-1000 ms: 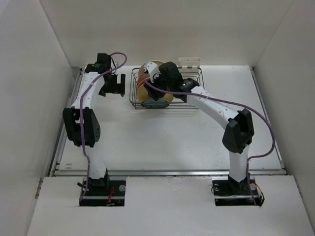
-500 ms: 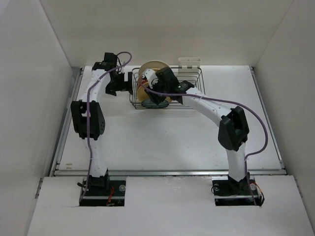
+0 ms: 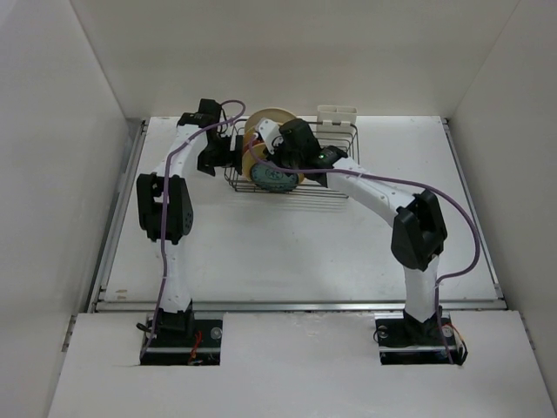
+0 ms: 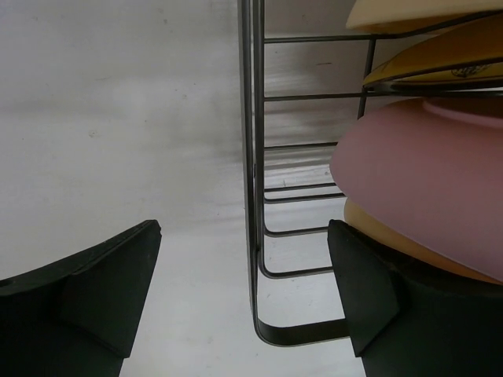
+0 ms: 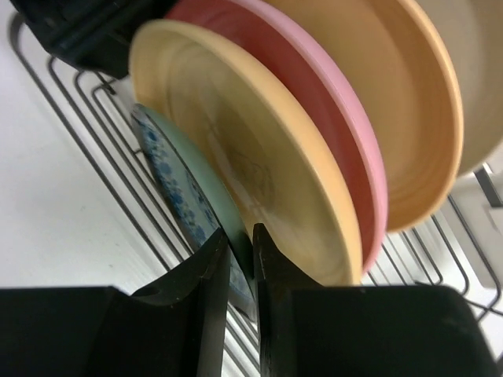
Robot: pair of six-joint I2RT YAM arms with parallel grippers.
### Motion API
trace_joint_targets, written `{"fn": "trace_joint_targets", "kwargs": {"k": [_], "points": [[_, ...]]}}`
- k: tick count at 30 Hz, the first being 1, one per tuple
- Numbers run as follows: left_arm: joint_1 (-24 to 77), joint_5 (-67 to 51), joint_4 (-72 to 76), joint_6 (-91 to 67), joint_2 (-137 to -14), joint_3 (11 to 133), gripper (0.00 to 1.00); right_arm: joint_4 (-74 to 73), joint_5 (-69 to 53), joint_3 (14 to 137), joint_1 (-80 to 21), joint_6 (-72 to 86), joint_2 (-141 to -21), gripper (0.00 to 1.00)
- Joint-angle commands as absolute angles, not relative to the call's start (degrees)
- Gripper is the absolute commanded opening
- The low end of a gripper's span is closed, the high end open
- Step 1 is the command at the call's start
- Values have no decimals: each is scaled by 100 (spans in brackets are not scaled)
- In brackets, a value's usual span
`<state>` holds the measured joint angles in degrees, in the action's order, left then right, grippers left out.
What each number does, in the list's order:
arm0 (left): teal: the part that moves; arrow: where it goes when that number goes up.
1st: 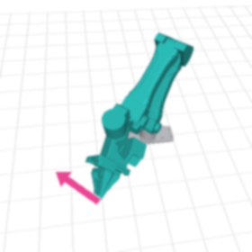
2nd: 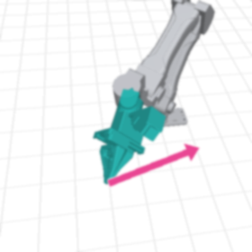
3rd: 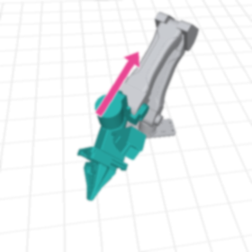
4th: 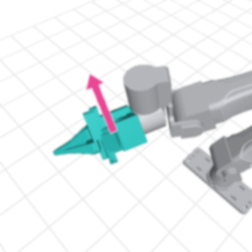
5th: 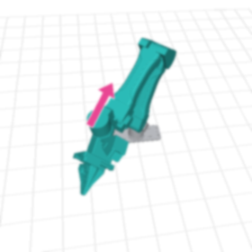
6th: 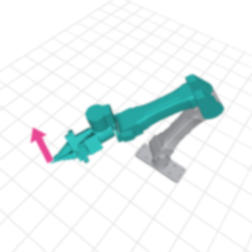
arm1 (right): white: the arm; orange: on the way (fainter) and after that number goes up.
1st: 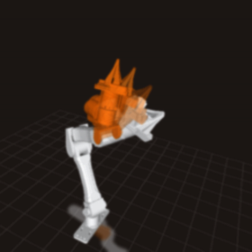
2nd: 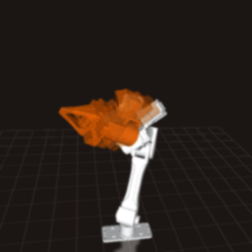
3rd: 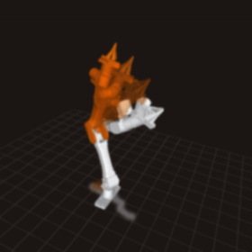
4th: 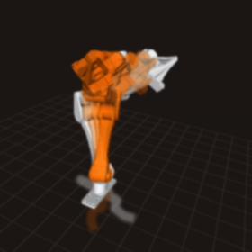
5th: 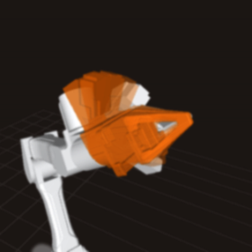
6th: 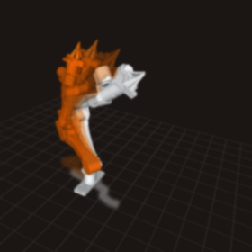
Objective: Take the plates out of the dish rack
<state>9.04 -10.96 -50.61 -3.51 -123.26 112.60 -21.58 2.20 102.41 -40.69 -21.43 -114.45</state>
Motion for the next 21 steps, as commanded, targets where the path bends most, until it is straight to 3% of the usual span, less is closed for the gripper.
{"fn": "trace_joint_targets", "kwargs": {"k": [1,4,10,21], "points": [[1054,-1063,-5089,-448,-12138,11285,83,-2057,755,10055,-4069,-2083,-11109,0],[1055,-1063,-5089,-553,-12138,11224,77,-1942,966,10002,-4122,-2145,-10951,0],[1055,-923,-5089,-606,-11928,11110,77,-1495,1300,9669,-4184,-2145,-10382,0],[1107,-616,-5089,-606,-11566,11004,83,-1107,1784,9291,-4245,-1706,-9809,0]]}}
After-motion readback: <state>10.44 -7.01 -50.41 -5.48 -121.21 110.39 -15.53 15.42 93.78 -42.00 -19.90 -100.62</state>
